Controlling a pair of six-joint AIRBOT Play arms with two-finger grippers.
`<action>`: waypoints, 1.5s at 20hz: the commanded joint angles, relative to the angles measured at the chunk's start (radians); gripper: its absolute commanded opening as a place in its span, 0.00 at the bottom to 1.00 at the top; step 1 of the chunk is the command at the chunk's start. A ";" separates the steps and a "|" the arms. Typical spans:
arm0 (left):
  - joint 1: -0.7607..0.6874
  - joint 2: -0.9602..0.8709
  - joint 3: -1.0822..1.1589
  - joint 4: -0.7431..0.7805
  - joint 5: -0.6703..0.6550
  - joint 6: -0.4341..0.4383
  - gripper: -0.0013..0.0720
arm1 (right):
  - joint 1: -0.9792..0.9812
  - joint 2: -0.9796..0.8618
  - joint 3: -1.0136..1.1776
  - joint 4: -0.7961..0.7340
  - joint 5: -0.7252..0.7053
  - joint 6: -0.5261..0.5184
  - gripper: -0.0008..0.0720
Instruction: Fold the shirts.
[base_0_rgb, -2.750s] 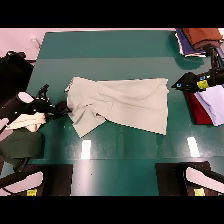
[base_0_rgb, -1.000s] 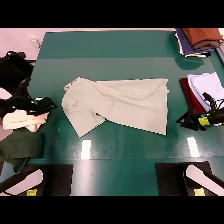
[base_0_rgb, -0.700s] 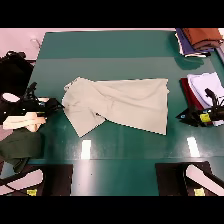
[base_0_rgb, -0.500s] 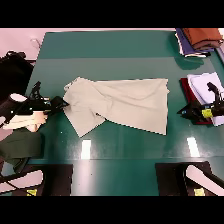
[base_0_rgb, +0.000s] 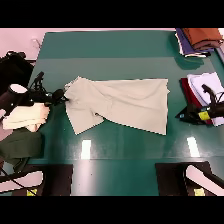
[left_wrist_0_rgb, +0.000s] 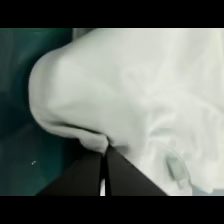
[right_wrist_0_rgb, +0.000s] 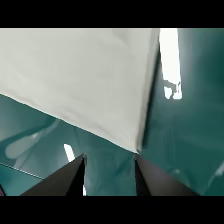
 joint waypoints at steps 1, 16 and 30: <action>-0.002 0.058 0.054 0.034 -0.060 0.003 0.05 | -0.040 0.000 -0.116 -0.071 -0.027 0.002 0.64; -0.001 0.166 0.115 0.078 -0.173 0.005 0.05 | 0.358 -0.145 -0.055 0.148 -0.265 0.002 0.04; -0.001 0.496 1.137 0.098 -0.214 -0.157 0.05 | 0.357 0.206 1.184 -0.253 -0.045 0.124 0.04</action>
